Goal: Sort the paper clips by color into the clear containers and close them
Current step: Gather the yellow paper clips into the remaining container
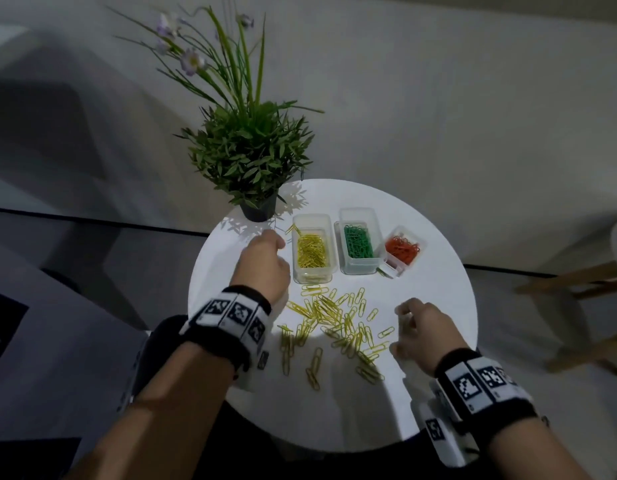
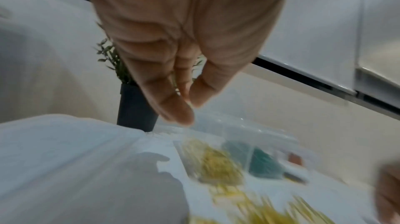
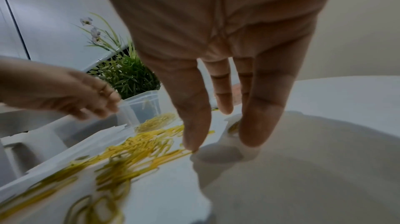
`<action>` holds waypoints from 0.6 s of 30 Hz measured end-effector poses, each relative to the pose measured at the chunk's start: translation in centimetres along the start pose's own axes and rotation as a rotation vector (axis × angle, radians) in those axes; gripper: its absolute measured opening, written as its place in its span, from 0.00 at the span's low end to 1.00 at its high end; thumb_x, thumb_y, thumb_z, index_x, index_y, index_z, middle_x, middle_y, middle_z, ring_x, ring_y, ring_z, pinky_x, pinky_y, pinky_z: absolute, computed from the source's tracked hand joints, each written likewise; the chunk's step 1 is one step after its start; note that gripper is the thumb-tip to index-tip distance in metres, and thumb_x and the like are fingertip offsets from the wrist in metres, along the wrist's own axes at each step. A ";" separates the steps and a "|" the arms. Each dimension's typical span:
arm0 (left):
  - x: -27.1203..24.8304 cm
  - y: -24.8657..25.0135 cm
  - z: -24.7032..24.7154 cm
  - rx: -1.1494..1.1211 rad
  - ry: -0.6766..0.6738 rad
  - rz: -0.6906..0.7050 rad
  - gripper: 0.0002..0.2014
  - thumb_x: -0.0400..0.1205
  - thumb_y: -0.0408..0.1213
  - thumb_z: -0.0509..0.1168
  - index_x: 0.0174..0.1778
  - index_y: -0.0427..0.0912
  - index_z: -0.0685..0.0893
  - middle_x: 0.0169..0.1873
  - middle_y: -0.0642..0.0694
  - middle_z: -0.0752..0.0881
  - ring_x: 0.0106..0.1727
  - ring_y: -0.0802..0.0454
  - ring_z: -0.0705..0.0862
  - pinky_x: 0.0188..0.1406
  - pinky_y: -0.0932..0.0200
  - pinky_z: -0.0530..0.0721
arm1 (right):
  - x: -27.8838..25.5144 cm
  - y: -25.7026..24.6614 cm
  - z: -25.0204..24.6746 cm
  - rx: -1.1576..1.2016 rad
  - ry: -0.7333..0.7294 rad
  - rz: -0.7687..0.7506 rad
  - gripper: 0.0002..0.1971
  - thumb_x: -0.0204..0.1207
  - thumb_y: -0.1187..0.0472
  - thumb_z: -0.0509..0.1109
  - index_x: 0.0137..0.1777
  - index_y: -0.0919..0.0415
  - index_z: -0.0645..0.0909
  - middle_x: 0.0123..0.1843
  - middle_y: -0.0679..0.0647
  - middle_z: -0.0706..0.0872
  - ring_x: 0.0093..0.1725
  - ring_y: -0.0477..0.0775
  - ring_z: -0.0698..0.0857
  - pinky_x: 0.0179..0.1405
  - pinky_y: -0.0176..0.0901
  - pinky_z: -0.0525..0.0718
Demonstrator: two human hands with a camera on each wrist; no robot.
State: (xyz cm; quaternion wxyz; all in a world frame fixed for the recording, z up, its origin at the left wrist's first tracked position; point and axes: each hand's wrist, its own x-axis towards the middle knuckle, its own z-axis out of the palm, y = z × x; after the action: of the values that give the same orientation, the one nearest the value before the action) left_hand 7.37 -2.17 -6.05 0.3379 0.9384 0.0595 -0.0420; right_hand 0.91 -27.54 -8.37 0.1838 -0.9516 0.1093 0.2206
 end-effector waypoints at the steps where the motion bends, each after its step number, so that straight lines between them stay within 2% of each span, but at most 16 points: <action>1: 1.5 0.4 -0.2 -0.047 0.041 -0.005 0.13 0.82 0.30 0.60 0.63 0.40 0.77 0.60 0.41 0.82 0.57 0.42 0.82 0.54 0.58 0.75 | 0.0 -0.3 0.2 -0.009 -0.002 -0.015 0.29 0.65 0.61 0.80 0.66 0.55 0.74 0.60 0.55 0.78 0.57 0.55 0.81 0.50 0.36 0.75; 5: 5.3 1.5 0.8 -0.081 -0.009 -0.032 0.16 0.86 0.35 0.59 0.69 0.39 0.74 0.61 0.38 0.83 0.63 0.39 0.81 0.57 0.56 0.76 | -0.3 -1.1 0.9 -0.065 0.001 -0.069 0.27 0.69 0.63 0.75 0.68 0.55 0.75 0.61 0.55 0.77 0.58 0.55 0.81 0.54 0.35 0.76; 8: 6.1 1.6 1.6 -0.099 0.002 -0.039 0.14 0.85 0.36 0.61 0.66 0.40 0.76 0.49 0.39 0.85 0.53 0.40 0.83 0.47 0.59 0.75 | -0.9 -1.2 0.8 -0.042 -0.021 -0.094 0.29 0.68 0.59 0.78 0.69 0.55 0.75 0.62 0.54 0.76 0.59 0.54 0.81 0.55 0.35 0.75; 10: 6.3 1.5 1.8 -0.104 0.021 -0.035 0.12 0.83 0.35 0.64 0.62 0.40 0.78 0.40 0.43 0.83 0.45 0.44 0.82 0.44 0.61 0.74 | -1.3 -1.1 0.8 -0.013 -0.052 -0.107 0.34 0.65 0.54 0.81 0.70 0.55 0.73 0.63 0.53 0.75 0.59 0.54 0.80 0.58 0.37 0.76; 13: 6.4 1.2 1.7 -0.067 0.065 -0.030 0.05 0.81 0.36 0.66 0.51 0.40 0.80 0.38 0.42 0.82 0.41 0.44 0.80 0.42 0.61 0.73 | -1.9 -1.4 1.3 -0.064 -0.092 -0.123 0.40 0.60 0.52 0.84 0.72 0.55 0.71 0.62 0.52 0.72 0.60 0.54 0.78 0.61 0.41 0.78; 16: 6.5 0.9 1.2 -0.011 0.105 0.014 0.04 0.79 0.36 0.67 0.40 0.41 0.79 0.37 0.42 0.84 0.41 0.42 0.82 0.39 0.61 0.73 | -2.0 -2.2 1.9 -0.098 -0.071 -0.154 0.32 0.64 0.57 0.81 0.67 0.57 0.73 0.60 0.54 0.73 0.60 0.58 0.79 0.57 0.43 0.79; 18: 6.2 1.2 0.8 0.004 0.109 0.055 0.05 0.78 0.37 0.68 0.38 0.41 0.81 0.36 0.43 0.85 0.41 0.43 0.83 0.39 0.62 0.74 | -1.4 -2.9 2.0 -0.093 -0.038 -0.185 0.24 0.70 0.60 0.77 0.65 0.59 0.75 0.60 0.57 0.75 0.59 0.61 0.80 0.55 0.43 0.78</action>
State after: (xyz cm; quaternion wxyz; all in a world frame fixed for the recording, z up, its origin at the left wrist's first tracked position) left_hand 13.66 -3.10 -6.63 0.3334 0.9412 0.0521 0.0181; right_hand -0.25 -23.90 -8.56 0.1609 -0.9608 0.0072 0.2258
